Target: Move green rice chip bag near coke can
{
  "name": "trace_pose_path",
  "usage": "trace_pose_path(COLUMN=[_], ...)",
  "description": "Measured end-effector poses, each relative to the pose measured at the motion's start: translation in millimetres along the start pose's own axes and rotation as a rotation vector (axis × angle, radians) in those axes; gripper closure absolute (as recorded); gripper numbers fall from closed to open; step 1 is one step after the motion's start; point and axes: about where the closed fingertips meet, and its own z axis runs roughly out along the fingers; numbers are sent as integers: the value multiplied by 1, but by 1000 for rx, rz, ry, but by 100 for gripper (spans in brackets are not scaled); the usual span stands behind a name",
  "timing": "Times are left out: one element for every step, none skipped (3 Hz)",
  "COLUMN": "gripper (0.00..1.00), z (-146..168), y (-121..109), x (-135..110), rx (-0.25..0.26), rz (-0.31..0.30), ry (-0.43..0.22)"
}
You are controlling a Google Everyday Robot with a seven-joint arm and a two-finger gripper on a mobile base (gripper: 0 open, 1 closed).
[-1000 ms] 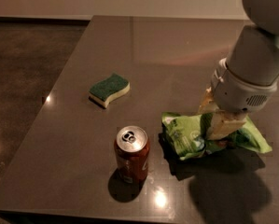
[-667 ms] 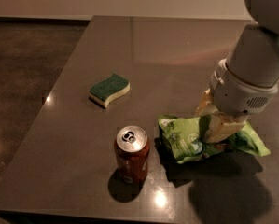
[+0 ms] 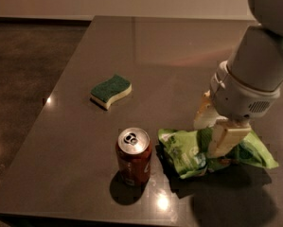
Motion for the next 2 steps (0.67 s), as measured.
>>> trace_pose_path(gripper=[0,0], z=[-1,-1], y=[-1,-1], x=[-1,-1], rx=[10,11], rz=[-1,-1], ry=[0,0])
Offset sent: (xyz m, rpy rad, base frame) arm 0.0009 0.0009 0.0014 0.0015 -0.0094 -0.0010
